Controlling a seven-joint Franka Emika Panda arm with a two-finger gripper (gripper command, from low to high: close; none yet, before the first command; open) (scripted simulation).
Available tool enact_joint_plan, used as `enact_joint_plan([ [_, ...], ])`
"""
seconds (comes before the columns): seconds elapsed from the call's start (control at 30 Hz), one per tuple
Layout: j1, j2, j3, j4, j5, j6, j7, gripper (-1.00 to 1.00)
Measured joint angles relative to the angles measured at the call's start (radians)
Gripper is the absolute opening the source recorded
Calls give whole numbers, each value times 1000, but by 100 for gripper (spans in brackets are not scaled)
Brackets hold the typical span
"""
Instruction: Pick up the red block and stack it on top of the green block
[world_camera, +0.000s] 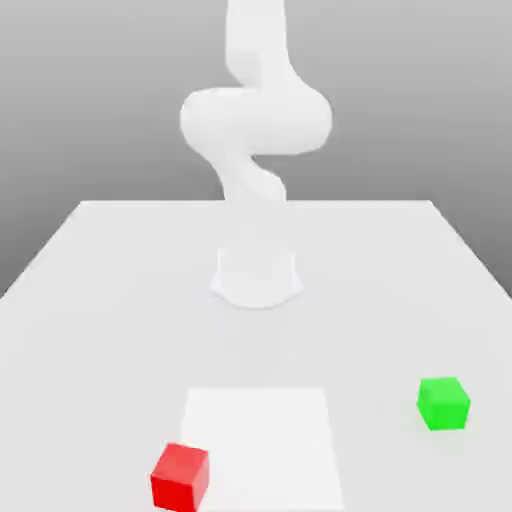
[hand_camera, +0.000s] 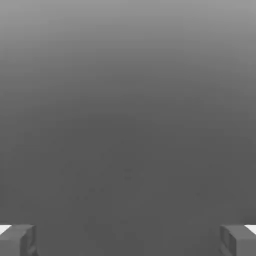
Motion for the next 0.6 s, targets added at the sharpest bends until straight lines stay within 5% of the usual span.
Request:
enact_joint_plan([
  [0.6,-55,659,-59,-95,25,240,35,0],
])
